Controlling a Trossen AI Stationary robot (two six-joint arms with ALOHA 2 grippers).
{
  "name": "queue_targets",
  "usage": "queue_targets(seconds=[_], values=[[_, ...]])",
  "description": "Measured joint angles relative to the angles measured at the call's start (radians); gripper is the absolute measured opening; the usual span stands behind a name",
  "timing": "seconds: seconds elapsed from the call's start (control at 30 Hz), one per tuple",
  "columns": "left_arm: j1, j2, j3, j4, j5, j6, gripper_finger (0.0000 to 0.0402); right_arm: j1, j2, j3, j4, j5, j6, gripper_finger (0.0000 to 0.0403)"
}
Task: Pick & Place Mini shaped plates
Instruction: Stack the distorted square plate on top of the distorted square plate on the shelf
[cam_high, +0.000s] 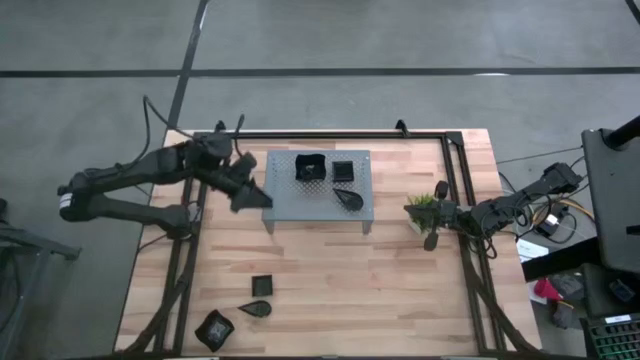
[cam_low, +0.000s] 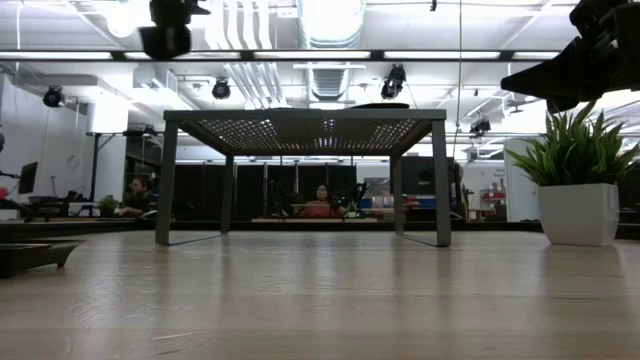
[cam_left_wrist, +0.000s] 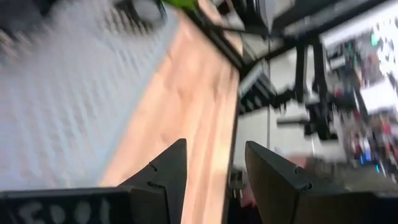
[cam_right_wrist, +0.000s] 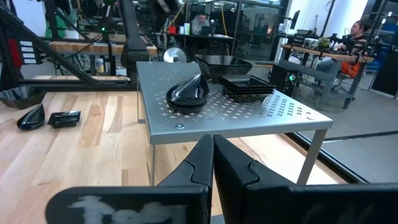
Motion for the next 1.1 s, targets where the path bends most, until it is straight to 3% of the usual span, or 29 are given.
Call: queue_targets(seconds=[0.33,0.67,0.87,1.1], values=[[-0.316,0.015,-0.032,-0.077,-0.039,0.019,0.0154,0.000,0.000,0.000,0.000,0.000,0.000,0.0008],[-0.635,0.096,-0.083,-0.262,-0.096,-0.177,0.0154,0.000,0.000,0.000,0.000,0.000,0.000,0.0008],[-0.759,0.147,-0.105,-0.260,-0.115,-0.360,0.0154,0.000,0.000,0.000,0.000,0.000,0.000,0.0008],[-0.853,0.194,-0.106,-0.254,-0.115,-0.399,0.0154,0.000,0.000,0.000,0.000,0.000,0.000,0.0008]])
